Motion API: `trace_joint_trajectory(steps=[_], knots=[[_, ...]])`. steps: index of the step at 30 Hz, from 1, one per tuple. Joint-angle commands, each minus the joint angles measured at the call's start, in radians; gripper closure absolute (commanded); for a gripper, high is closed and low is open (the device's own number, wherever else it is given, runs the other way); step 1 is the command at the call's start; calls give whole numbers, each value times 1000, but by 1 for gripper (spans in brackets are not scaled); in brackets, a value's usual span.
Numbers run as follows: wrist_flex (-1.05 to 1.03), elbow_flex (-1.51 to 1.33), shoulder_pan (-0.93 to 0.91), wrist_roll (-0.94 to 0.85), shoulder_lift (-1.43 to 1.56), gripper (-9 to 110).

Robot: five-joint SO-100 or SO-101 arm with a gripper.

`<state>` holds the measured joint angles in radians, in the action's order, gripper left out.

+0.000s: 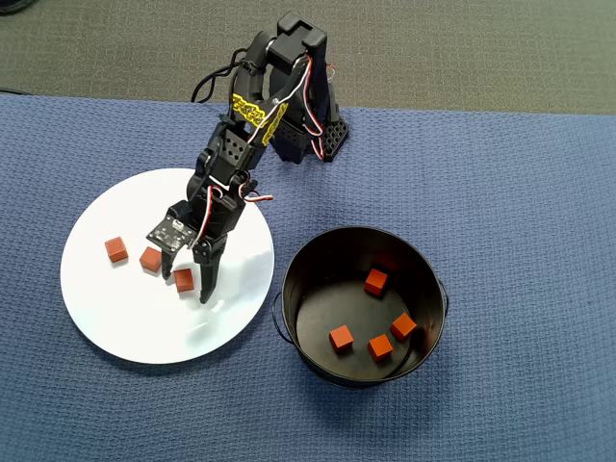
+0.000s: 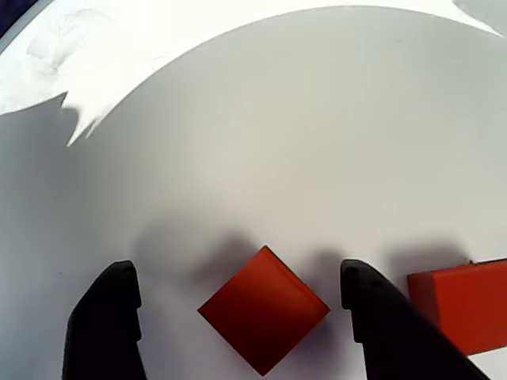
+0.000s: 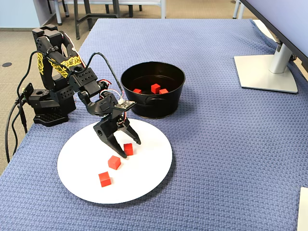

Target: Pick up the red cubes from the white plate and place them in the black recipient

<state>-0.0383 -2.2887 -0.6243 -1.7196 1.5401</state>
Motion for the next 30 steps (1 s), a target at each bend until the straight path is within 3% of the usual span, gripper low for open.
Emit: trace_joint_trajectory(steps=[1,11,19,30], knots=[[11,-9,-6,-5,72,76],[37,-57,-3,3,103,79],[35,-38,-3,17,87,94],[-8,29,-5,61,71,101]])
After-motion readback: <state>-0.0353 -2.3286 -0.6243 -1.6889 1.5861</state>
